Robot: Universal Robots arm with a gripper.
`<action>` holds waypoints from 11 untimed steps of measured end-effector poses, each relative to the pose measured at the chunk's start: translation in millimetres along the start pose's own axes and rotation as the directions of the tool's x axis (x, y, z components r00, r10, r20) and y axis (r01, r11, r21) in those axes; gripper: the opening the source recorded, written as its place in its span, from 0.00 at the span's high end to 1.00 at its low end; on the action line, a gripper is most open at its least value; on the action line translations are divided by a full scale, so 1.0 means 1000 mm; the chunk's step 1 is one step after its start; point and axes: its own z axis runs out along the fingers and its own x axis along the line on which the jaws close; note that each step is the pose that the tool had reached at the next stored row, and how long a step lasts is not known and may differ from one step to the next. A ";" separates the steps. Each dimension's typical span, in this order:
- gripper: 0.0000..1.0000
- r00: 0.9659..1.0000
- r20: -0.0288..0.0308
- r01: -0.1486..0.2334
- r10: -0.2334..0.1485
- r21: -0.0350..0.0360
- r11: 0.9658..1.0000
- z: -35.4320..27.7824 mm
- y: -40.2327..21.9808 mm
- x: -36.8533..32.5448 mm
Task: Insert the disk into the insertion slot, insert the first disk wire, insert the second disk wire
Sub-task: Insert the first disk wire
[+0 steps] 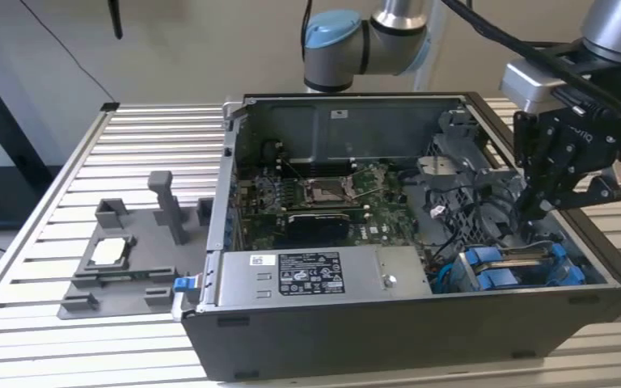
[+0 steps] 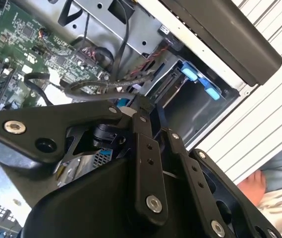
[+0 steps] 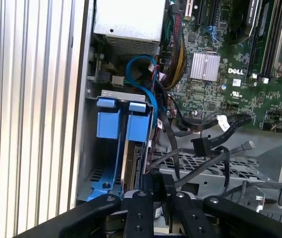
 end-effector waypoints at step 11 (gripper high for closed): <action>0.80 1.000 0.004 -0.002 0.002 -0.037 0.999 0.0065 -0.0143 0.0044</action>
